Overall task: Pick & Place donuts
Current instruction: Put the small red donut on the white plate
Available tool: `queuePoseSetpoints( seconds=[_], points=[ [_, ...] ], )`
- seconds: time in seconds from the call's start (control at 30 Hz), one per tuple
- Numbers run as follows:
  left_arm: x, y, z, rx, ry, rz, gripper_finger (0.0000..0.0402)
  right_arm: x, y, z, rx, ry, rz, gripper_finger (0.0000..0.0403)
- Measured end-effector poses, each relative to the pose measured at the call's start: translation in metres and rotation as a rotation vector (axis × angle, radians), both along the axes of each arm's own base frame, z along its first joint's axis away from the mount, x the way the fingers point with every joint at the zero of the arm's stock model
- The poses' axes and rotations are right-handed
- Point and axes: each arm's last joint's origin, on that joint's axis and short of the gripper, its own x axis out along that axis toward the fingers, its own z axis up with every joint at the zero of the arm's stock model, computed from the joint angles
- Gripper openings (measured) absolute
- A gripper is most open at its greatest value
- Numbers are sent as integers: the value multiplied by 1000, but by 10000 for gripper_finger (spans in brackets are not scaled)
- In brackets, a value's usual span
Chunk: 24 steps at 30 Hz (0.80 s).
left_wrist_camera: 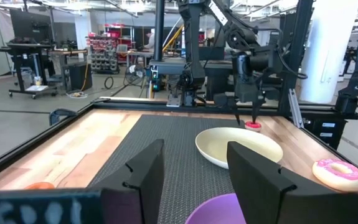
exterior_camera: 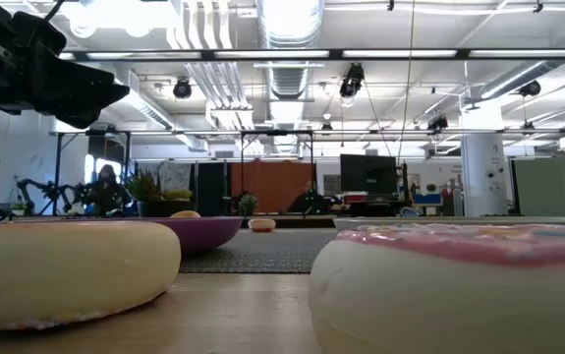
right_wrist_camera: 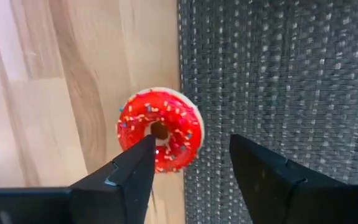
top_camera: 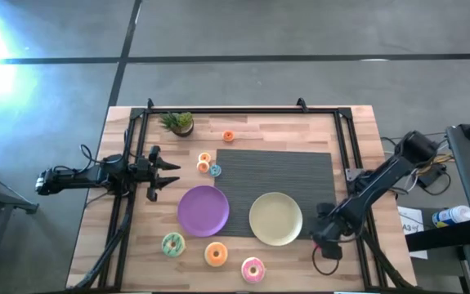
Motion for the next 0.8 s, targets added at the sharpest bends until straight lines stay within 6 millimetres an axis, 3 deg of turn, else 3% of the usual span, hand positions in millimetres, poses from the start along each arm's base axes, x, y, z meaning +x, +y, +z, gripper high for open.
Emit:
queuePoseSetpoints(
  seconds=[0.2,0.37,0.6,0.7,0.8],
  points=[
    [0,0,0,0,0,0,149,3,5,-8,-3,14,-28,159],
    [0,0,0,0,0,0,149,4,7,-5,11,6,-30,105],
    [0,0,0,0,0,0,149,0,1,26,-1,-16,-37,18],
    [0,0,0,0,0,0,149,3,-14,45,-61,-75,-118,14],
    [0,0,0,0,0,0,149,19,-36,55,-41,-167,-230,15]
  ],
)
